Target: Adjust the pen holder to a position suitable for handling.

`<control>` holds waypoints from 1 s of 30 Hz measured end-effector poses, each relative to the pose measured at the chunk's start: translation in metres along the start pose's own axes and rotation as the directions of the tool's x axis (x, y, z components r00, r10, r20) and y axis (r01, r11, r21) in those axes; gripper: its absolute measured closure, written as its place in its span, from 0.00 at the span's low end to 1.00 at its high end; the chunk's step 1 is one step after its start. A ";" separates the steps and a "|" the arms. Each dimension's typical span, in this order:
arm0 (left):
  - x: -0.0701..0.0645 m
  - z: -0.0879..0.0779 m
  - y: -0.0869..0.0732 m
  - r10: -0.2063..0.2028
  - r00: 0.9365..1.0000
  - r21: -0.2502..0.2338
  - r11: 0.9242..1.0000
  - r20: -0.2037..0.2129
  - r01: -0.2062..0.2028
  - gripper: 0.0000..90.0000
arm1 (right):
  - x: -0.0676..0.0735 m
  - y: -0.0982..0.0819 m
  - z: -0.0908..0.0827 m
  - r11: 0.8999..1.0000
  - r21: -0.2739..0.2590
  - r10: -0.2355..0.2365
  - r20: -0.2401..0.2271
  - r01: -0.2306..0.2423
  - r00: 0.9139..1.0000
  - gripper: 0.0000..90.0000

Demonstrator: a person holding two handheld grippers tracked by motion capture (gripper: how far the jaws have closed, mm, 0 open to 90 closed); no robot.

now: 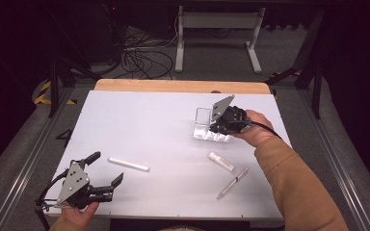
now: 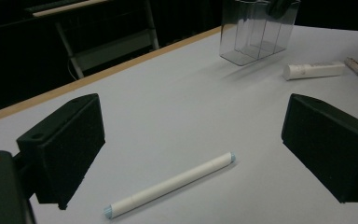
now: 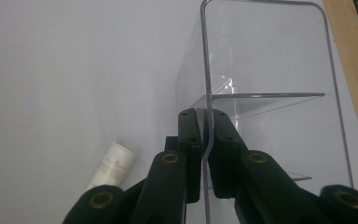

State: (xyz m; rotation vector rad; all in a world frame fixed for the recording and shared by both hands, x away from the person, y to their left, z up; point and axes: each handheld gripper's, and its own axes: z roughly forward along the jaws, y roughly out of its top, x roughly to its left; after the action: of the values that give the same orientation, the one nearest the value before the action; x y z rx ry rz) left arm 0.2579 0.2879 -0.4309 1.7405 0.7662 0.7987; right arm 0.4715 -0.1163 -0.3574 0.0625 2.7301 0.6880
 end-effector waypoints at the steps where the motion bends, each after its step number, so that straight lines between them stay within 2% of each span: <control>1: 0.000 0.000 0.000 0.000 1.000 0.000 1.000 0.000 0.000 0.07 | 0.001 0.004 0.001 1.000 -0.002 -0.003 -0.005 0.003 1.000 0.94; 8: 0.001 0.000 0.000 0.000 1.000 -0.002 1.000 0.002 0.000 0.07 | 0.011 0.033 0.010 1.000 -0.022 -0.006 -0.052 0.005 0.999 0.94; 14: 0.001 0.000 0.000 0.000 1.000 -0.002 1.000 0.003 0.000 0.07 | 0.020 0.051 0.020 1.000 -0.018 -0.010 -0.091 0.009 0.996 0.94; 24: 0.001 -0.001 0.000 0.000 1.000 -0.004 1.000 0.003 0.000 0.07 | 0.032 0.071 0.038 0.999 -0.010 -0.034 -0.149 0.033 0.988 0.95; 30: 0.001 0.000 0.000 0.000 1.000 -0.004 1.000 0.004 0.000 0.07 | 0.037 0.078 0.046 0.999 -0.012 -0.043 -0.162 0.042 0.986 0.95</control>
State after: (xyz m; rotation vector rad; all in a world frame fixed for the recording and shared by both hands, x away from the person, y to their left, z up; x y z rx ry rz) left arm 0.2583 0.2893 -0.4310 1.7379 0.7619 0.7963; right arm 0.4485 -0.0215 -0.3702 -0.0563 2.8738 0.7218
